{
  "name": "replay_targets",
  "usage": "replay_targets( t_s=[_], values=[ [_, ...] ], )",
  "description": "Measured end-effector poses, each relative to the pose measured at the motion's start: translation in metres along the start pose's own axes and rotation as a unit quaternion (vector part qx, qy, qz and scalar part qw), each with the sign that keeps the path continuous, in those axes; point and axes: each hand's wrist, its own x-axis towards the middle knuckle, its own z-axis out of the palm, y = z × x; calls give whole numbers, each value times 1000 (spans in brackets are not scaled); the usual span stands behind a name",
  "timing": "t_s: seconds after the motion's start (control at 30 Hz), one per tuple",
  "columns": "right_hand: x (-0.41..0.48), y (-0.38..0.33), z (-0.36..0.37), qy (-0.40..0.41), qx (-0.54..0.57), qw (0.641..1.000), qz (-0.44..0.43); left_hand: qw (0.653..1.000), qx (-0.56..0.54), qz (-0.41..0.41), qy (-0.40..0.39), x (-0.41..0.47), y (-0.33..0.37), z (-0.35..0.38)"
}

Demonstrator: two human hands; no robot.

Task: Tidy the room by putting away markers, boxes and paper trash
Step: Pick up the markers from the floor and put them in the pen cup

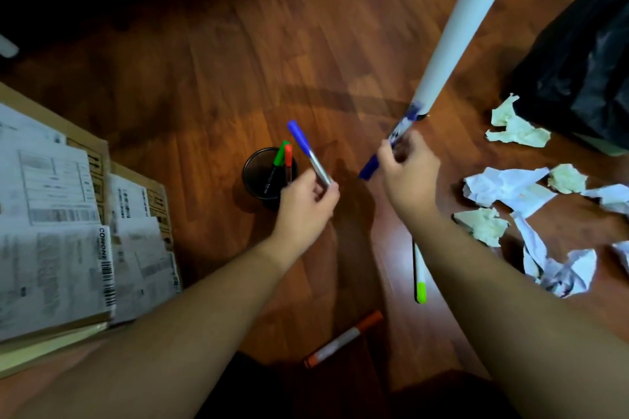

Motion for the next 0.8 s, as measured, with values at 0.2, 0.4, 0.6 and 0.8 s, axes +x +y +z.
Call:
replay_targets(
  t_s=[0.2, 0.4, 0.6, 0.8],
  values=[
    [10, -62, 26, -98, 86, 984, -121, 979, 25, 42, 199, 57, 21, -66],
    [-15, -49, 69, -271, -44, 950, -147, 982, 135, -29, 131, 30, -27, -85],
    [-23, -34, 78, -341, -117, 923, -136, 983, 137, -33, 118, 27, -42, -82],
    [-26, -18, 75, -287, -92, 952, -47, 979, 125, -112, 116, 32, -51, -82]
  ],
)
